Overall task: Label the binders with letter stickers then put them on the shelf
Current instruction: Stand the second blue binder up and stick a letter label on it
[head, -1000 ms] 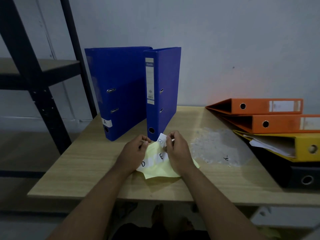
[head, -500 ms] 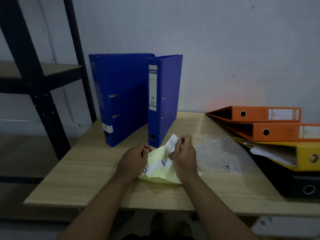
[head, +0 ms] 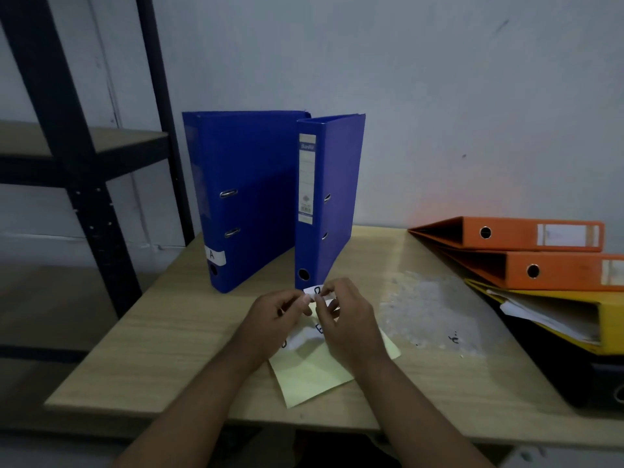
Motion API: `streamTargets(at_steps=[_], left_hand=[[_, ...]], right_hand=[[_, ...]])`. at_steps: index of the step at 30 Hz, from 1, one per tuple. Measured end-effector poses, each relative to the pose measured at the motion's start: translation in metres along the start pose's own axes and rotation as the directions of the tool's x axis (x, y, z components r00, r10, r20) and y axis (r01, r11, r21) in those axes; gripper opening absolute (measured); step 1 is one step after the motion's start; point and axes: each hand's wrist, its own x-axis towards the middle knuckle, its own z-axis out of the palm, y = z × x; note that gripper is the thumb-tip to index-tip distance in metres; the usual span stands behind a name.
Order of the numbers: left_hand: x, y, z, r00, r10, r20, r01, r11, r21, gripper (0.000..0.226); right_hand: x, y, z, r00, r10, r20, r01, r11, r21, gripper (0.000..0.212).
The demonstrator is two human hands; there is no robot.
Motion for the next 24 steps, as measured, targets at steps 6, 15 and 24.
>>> streamTargets(at_steps=[6, 15, 24], left_hand=[[0.005, -0.010, 0.000, 0.998, -0.043, -0.036, 0.042, 0.998, -0.039, 0.020], [0.002, -0.004, -0.003, 0.990, -0.083, -0.118, 0.068, 0.991, -0.119, 0.021], [0.004, -0.005, -0.006, 0.992, -0.089, -0.088, 0.079, 0.992, -0.103, 0.005]], right_hand=[[0.000, 0.000, -0.003, 0.990, -0.134, 0.033, 0.132, 0.989, 0.072, 0.011], [-0.001, 0.002, -0.004, 0.990, -0.139, 0.014, 0.137, 0.985, 0.105, 0.032], [-0.004, -0.003, -0.013, 0.986, -0.169, 0.012, 0.162, 0.961, 0.226, 0.047]])
